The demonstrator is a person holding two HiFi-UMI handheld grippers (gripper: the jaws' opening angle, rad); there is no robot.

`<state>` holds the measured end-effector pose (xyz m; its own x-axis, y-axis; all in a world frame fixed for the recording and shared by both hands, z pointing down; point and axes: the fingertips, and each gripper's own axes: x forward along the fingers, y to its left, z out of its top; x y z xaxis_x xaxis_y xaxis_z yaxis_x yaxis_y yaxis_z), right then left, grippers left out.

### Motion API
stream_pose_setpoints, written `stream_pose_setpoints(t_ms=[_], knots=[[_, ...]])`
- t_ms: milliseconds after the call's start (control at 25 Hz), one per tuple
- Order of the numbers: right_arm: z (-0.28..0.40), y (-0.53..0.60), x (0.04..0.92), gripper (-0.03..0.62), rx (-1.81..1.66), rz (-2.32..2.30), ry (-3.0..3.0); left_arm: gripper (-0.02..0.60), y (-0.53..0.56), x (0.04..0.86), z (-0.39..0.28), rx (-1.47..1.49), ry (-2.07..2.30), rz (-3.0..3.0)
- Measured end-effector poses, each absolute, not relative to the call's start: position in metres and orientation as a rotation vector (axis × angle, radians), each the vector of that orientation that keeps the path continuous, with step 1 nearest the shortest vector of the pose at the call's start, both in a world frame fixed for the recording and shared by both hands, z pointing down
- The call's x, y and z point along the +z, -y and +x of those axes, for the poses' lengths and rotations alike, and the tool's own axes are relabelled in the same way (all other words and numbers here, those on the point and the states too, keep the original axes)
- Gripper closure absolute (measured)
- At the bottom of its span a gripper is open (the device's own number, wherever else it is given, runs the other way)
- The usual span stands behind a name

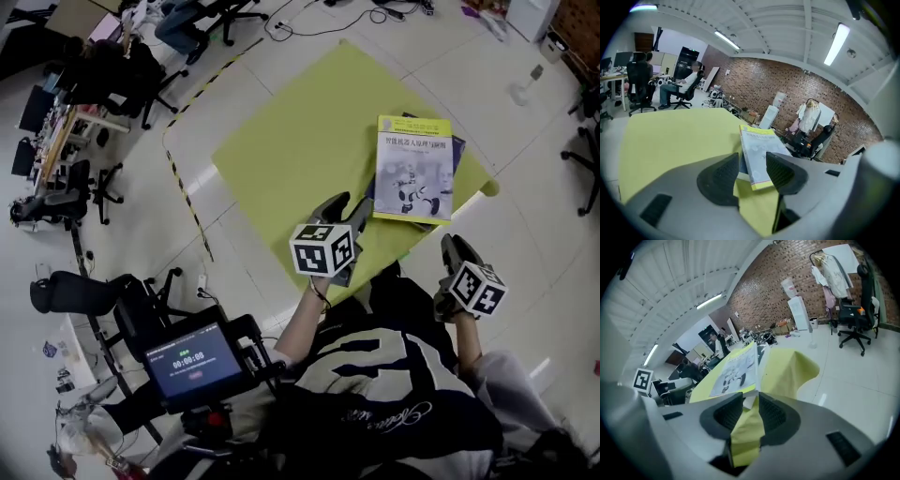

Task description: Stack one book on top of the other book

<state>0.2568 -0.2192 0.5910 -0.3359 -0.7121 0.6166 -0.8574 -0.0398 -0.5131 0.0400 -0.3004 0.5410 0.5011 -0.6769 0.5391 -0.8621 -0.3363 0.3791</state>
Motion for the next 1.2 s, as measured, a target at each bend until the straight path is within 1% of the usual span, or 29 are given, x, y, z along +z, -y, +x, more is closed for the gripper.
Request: stream_pose_setpoints(t_ms=[80,200,280,440,560,800,1200], knots=[[0.244,0.216,0.569,0.499,1.295,1.682,2.137,0.394,0.289,0.531,0.048,0.354,1.221,2.147],[0.204,0.206,0.535,0.5,1.239,1.636,2.282,0.396,0.261,0.52,0.048,0.365,1.158,2.209],[0.173,0.193,0.518,0.519,1.223,1.619,2.357,0.407,0.234,0.517,0.042,0.392,1.118,2.255],[0.122,0.154,0.503,0.597,1.217,1.653,2.426,0.502,0.176,0.514,0.021,0.428,1.081,2.326],[0.088,0.111,0.5,0.597,1.207,1.657,2.439,0.577,0.134,0.515,-0.002,0.446,1.07,2.352],[0.06,0.029,0.508,0.597,1.248,1.683,2.363,0.577,0.068,0.514,-0.024,0.45,0.991,2.372],[0.073,-0.026,0.482,0.6,1.16,1.779,2.369,0.577,0.002,0.499,-0.011,0.411,0.909,2.41]])
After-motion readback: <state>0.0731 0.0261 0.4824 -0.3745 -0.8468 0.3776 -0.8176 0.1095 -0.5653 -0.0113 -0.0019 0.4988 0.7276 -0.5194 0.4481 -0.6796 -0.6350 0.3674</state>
